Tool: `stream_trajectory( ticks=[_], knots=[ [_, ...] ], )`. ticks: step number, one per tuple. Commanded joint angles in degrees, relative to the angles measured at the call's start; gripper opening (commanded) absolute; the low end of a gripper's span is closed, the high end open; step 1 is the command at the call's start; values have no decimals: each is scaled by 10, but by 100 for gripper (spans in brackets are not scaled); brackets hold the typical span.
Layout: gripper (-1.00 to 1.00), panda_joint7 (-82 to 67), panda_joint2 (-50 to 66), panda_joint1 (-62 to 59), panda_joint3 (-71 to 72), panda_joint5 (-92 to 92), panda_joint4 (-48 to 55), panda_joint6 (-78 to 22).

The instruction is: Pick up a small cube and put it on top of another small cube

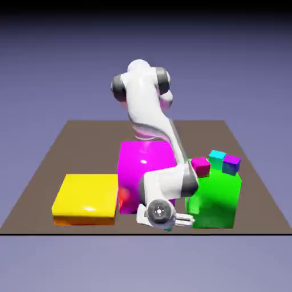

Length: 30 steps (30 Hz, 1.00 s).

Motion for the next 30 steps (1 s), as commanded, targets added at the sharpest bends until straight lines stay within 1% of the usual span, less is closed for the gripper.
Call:
stream_trajectory(
  ticks=[1, 4, 5, 10, 14, 18, 21, 23, 30],
  knots=[
    [-100, 1, -3, 0, 1, 0, 21, -23],
    [-100, 3, -10, -2, 1, 1, 82, -92],
    [-100, 6, -16, -20, -15, 9, 82, -85],
    [-100, -96, -120, 16, 22, 15, 118, -167],
    [-100, -168, -185, 91, 84, -4, 145, -257],
    [-100, -165, -198, 174, 117, -48, 163, -339],
    [-100, -145, -190, 236, 94, -92, 191, -398],
    [-100, -136, -183, 246, 75, -103, 200, -407],
    [-100, -139, -232, 224, 75, -93, 55, -310]
  ],
)
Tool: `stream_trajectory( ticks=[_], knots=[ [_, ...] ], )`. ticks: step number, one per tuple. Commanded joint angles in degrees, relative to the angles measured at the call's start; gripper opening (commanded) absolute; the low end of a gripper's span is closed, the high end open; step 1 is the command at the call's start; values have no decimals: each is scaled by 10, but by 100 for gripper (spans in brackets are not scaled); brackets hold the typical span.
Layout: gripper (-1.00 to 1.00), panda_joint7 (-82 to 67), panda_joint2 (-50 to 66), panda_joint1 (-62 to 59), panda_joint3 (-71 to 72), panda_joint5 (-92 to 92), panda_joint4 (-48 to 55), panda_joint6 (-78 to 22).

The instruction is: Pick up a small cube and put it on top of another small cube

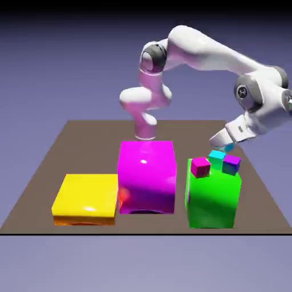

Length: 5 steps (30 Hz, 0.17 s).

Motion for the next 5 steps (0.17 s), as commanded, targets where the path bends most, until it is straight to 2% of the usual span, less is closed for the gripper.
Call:
stream_trajectory(
  ticks=[1, 2, 3, 5],
  knots=[
    [-100, -1, -7, -3, 0, 0, -21, 14],
    [-100, -1, -9, -4, 0, 1, -28, 18],
    [100, -1, -9, -4, 0, 1, -28, 18],
    [100, 0, -2, -1, 0, 0, -7, 5]
  ],
)
